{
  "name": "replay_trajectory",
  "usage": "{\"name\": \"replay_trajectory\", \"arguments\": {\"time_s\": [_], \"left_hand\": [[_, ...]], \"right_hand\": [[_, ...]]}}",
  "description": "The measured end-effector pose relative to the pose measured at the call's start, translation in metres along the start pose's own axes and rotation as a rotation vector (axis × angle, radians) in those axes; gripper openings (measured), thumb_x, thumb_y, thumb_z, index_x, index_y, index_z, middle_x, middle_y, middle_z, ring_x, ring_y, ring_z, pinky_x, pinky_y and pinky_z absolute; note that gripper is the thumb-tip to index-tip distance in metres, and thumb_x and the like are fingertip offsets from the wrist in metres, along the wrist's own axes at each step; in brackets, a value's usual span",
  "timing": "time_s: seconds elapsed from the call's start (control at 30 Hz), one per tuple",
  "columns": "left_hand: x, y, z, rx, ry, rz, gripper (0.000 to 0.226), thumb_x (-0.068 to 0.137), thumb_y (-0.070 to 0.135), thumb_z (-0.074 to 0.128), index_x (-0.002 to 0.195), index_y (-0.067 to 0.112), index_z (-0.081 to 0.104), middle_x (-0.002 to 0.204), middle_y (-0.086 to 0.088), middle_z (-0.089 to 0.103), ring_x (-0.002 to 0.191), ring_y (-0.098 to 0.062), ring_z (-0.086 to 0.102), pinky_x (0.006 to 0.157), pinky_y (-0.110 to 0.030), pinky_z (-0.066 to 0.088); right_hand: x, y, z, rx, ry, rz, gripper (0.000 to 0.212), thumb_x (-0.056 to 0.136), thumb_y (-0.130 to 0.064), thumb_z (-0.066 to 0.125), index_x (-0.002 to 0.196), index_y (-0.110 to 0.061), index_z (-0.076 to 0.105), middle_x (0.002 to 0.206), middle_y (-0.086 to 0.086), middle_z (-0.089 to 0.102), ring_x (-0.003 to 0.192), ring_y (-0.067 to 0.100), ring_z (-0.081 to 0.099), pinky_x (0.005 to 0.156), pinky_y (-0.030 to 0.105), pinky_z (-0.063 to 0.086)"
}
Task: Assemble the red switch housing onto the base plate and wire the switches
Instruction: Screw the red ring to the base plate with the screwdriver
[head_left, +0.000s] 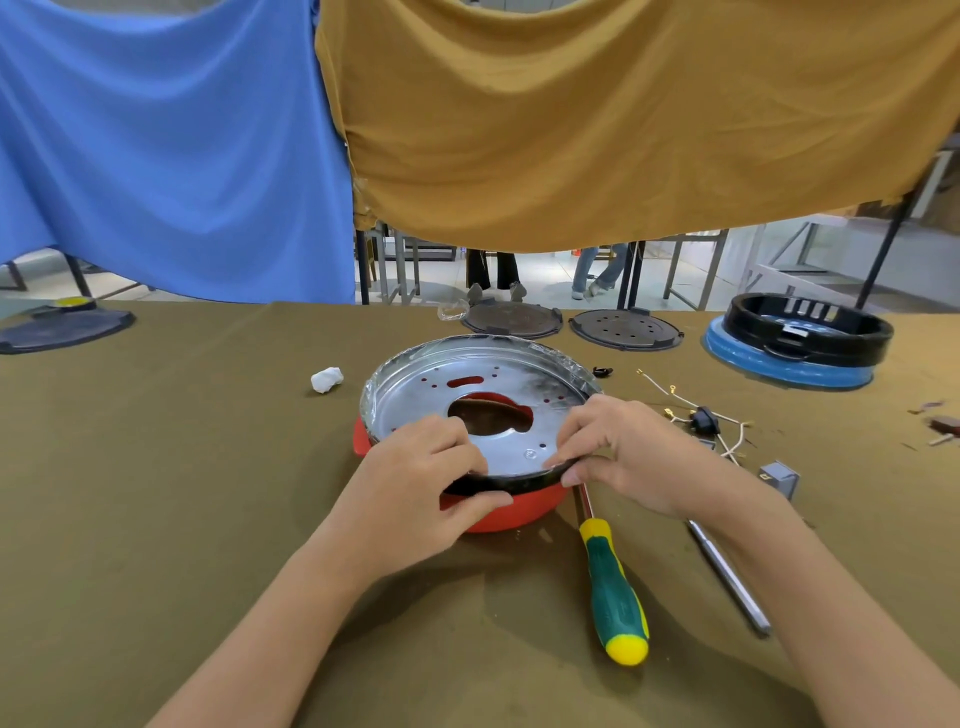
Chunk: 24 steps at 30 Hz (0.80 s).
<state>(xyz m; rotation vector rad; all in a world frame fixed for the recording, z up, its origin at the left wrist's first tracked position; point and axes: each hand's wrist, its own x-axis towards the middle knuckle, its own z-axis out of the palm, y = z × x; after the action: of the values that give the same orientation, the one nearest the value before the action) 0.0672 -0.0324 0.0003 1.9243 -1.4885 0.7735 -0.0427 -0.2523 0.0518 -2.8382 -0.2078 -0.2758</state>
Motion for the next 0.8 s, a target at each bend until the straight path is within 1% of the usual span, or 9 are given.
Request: {"name": "replay_trajectory", "arguments": {"time_s": [0.13, 0.2, 0.33, 0.47, 0.53, 0.6, 0.67, 0.77, 0.8], "left_hand": [[0.0007, 0.0026, 0.0019, 0.048, -0.024, 0.052, 0.038, 0.088, 0.047, 0.062, 0.075, 0.012, 0.067, 0.072, 0.005, 0.056, 0.067, -0.014, 0.052, 0.055, -0.035, 0.048], [0.0006, 0.0034, 0.0021, 0.082, -0.03, 0.061, 0.037, 0.089, 0.046, 0.061, 0.073, 0.013, 0.065, 0.07, 0.005, 0.054, 0.064, -0.014, 0.049, 0.053, -0.035, 0.047], [0.0007, 0.0053, 0.003, 0.125, -0.043, 0.078, 0.034, 0.089, 0.045, 0.062, 0.074, 0.014, 0.062, 0.069, 0.007, 0.051, 0.063, -0.011, 0.042, 0.052, -0.031, 0.043], [-0.0001, 0.003, 0.0035, 0.148, -0.055, 0.088, 0.035, 0.089, 0.048, 0.062, 0.077, 0.015, 0.065, 0.072, 0.008, 0.054, 0.065, -0.011, 0.045, 0.054, -0.029, 0.042], [-0.0002, 0.0025, 0.0035, 0.185, -0.071, 0.104, 0.036, 0.088, 0.051, 0.06, 0.079, 0.017, 0.066, 0.075, 0.009, 0.055, 0.066, -0.01, 0.047, 0.055, -0.027, 0.041], [-0.0004, 0.0026, 0.0039, 0.182, -0.072, 0.103, 0.037, 0.088, 0.051, 0.059, 0.078, 0.016, 0.065, 0.075, 0.008, 0.055, 0.065, -0.011, 0.048, 0.054, -0.029, 0.043], [-0.0003, 0.0031, 0.0042, 0.161, -0.064, 0.09, 0.037, 0.089, 0.05, 0.058, 0.074, 0.016, 0.063, 0.074, 0.008, 0.054, 0.065, -0.011, 0.047, 0.053, -0.032, 0.044], [-0.0003, 0.0023, 0.0039, 0.153, -0.053, 0.079, 0.039, 0.088, 0.05, 0.058, 0.072, 0.016, 0.062, 0.073, 0.008, 0.054, 0.064, -0.012, 0.047, 0.054, -0.033, 0.045], [-0.0004, 0.0021, 0.0041, 0.152, -0.052, 0.077, 0.039, 0.088, 0.051, 0.057, 0.071, 0.015, 0.062, 0.073, 0.008, 0.054, 0.064, -0.013, 0.048, 0.054, -0.033, 0.045]], "right_hand": [[0.001, -0.0008, -0.0001, -0.017, -0.002, -0.005, 0.024, 0.089, -0.023, 0.072, 0.112, -0.025, 0.076, 0.097, -0.02, 0.057, 0.098, 0.004, 0.042, 0.084, 0.006, 0.029], [0.0009, -0.0012, 0.0007, -0.019, -0.008, -0.007, 0.024, 0.089, -0.022, 0.072, 0.112, -0.024, 0.076, 0.096, -0.02, 0.057, 0.098, 0.005, 0.042, 0.086, 0.01, 0.031], [-0.0002, -0.0016, 0.002, 0.005, 0.011, 0.005, 0.023, 0.087, -0.021, 0.074, 0.109, -0.025, 0.077, 0.094, -0.022, 0.057, 0.094, 0.001, 0.041, 0.084, 0.01, 0.033], [0.0004, -0.003, 0.0031, 0.002, 0.015, 0.022, 0.022, 0.086, -0.021, 0.075, 0.108, -0.025, 0.078, 0.093, -0.022, 0.057, 0.093, 0.001, 0.042, 0.089, 0.022, 0.038], [0.0008, -0.0041, 0.0036, 0.001, 0.019, 0.026, 0.021, 0.086, -0.02, 0.076, 0.106, -0.025, 0.078, 0.09, -0.021, 0.057, 0.093, 0.003, 0.044, 0.089, 0.026, 0.04], [0.0012, -0.005, 0.0035, 0.003, 0.019, 0.027, 0.021, 0.085, -0.02, 0.076, 0.105, -0.024, 0.078, 0.086, -0.023, 0.055, 0.094, 0.005, 0.046, 0.088, 0.027, 0.041], [0.0008, -0.0055, 0.0037, 0.01, 0.025, 0.025, 0.02, 0.085, -0.019, 0.077, 0.105, -0.024, 0.079, 0.082, -0.024, 0.053, 0.093, 0.006, 0.047, 0.086, 0.022, 0.04], [-0.0003, -0.0059, 0.0051, 0.016, 0.043, 0.012, 0.019, 0.085, -0.017, 0.077, 0.103, -0.022, 0.079, 0.078, -0.022, 0.053, 0.091, 0.009, 0.049, 0.078, 0.007, 0.032], [-0.0006, -0.0063, 0.0054, 0.016, 0.051, 0.014, 0.019, 0.085, -0.017, 0.077, 0.103, -0.021, 0.079, 0.079, -0.021, 0.053, 0.091, 0.01, 0.05, 0.078, 0.006, 0.031]]}}
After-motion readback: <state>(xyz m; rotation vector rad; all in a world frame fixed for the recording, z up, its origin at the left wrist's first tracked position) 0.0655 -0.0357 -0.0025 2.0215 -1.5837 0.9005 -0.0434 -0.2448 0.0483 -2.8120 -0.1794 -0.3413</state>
